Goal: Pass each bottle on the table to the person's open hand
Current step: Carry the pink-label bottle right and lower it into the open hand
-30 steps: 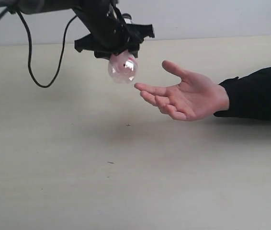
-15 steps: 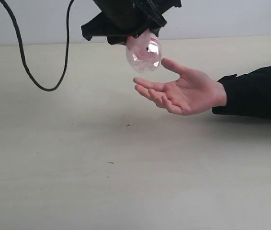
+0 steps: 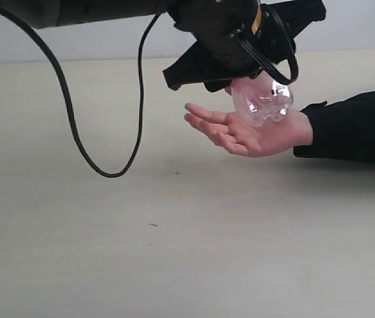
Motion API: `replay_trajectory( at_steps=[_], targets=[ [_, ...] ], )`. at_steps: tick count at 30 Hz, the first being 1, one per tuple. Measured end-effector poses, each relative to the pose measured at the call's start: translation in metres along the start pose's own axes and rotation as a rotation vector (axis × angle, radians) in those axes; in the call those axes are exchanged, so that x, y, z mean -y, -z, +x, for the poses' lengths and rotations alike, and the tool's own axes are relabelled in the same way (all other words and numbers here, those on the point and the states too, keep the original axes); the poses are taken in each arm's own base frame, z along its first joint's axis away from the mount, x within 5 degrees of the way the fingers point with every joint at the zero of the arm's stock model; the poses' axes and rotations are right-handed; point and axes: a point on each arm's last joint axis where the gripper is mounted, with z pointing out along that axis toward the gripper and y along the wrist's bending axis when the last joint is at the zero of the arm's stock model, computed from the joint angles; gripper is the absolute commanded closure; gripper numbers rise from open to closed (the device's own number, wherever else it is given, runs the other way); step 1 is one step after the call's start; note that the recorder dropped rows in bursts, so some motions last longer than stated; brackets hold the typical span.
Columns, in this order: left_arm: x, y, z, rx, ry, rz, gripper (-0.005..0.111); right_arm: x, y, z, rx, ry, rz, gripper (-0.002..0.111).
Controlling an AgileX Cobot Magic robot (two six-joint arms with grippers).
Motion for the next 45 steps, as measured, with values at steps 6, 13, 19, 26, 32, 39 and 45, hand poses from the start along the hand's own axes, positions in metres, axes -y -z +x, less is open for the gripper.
replay_trajectory(
  at_steps=[6, 13, 19, 26, 32, 39, 45],
  targets=[
    [0.004, -0.001, 0.017, -0.007, -0.037, -0.027, 0.107, 0.000, 0.000, 0.000, 0.000, 0.000, 0.000, 0.108],
    [0.000, -0.033, 0.043, -0.073, -0.078, -0.088, 0.107, 0.000, 0.000, 0.000, 0.000, 0.000, 0.000, 0.108],
    [-0.005, -0.050, 0.053, -0.107, -0.127, -0.123, 0.107, 0.000, 0.000, 0.000, 0.000, 0.000, 0.000, 0.108],
    [-0.005, -0.051, 0.054, -0.111, -0.138, -0.125, 0.107, 0.000, 0.000, 0.000, 0.000, 0.000, 0.000, 0.108],
    [-0.010, -0.062, 0.057, -0.120, -0.161, -0.146, 0.107, 0.000, 0.000, 0.000, 0.000, 0.000, 0.000, 0.108],
    [-0.013, -0.068, 0.055, -0.123, -0.157, -0.154, 0.107, 0.000, 0.000, 0.000, 0.000, 0.000, 0.000, 0.108],
    [-0.014, -0.069, 0.053, -0.122, -0.152, -0.154, 0.088, 0.000, 0.000, 0.000, -0.002, 0.000, 0.000, 0.108]
  ],
)
